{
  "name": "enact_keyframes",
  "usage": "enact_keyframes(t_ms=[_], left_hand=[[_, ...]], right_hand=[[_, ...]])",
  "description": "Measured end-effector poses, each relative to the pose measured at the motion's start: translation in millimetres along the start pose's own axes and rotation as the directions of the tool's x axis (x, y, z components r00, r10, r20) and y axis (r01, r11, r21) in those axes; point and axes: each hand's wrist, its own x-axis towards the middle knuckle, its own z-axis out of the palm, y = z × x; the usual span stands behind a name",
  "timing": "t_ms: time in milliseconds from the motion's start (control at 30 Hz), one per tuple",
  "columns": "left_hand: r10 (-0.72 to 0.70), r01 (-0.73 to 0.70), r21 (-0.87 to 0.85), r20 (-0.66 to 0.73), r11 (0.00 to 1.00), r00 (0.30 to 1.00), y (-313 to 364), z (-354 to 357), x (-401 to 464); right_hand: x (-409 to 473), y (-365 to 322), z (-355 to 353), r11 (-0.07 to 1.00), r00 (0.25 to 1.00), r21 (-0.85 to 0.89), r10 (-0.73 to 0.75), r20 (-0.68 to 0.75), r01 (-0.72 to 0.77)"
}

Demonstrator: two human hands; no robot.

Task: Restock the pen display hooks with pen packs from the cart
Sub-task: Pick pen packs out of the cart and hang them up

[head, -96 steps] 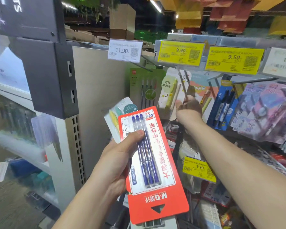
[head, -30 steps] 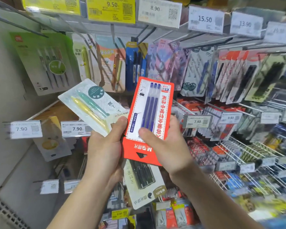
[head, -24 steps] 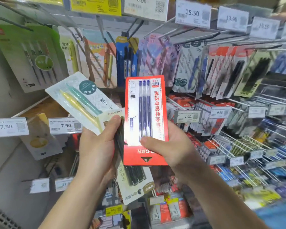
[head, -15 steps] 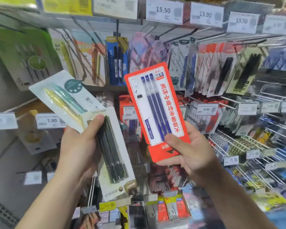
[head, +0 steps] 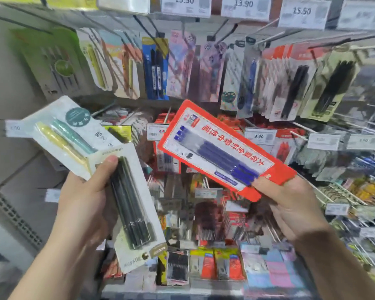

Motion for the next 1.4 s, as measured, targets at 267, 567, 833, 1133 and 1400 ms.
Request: enact_keyframes(t_ms=[267, 567, 833, 1133, 1400], left_hand=[[-0.036, 0.036, 0.002, -0.047, 0.999, 0.998, 5.2, -25.5, 5.5], [-0.089, 0.084, 0.042, 0.111, 0.996, 0.99, 14.8, -55.5, 29.2], [-0.163, 0.161, 0.03, 0.183, 0.987, 0.97, 15.2, -76.4, 54.5], [-0.183, 0.181, 0.031, 0.156, 0.983, 0.971, 10.4, -71.5, 54.2], [-0.154, 0.153, 0.03, 0.075, 0.988, 0.985, 12.7, -64.2, 50.8]], right_hand=[[9.1, 28.3, 25.8, 0.982, 0.996, 0.171, 0.09, -0.016, -0.086], [37.9, 54.8, 126.0, 0.936, 0.993, -0.347, 0.099, 0.071, -0.068], [86.0, 65.4, 175.6, 0.929, 0.992, -0.348, 0.126, -0.01, -0.122], [96.9, 82.6, 179.9, 0.977, 0.993, -0.212, -0.005, -0.116, -0.02], [99.6, 94.1, 160.0, 0.939, 0.993, -0.343, 0.025, 0.119, 0.018]])
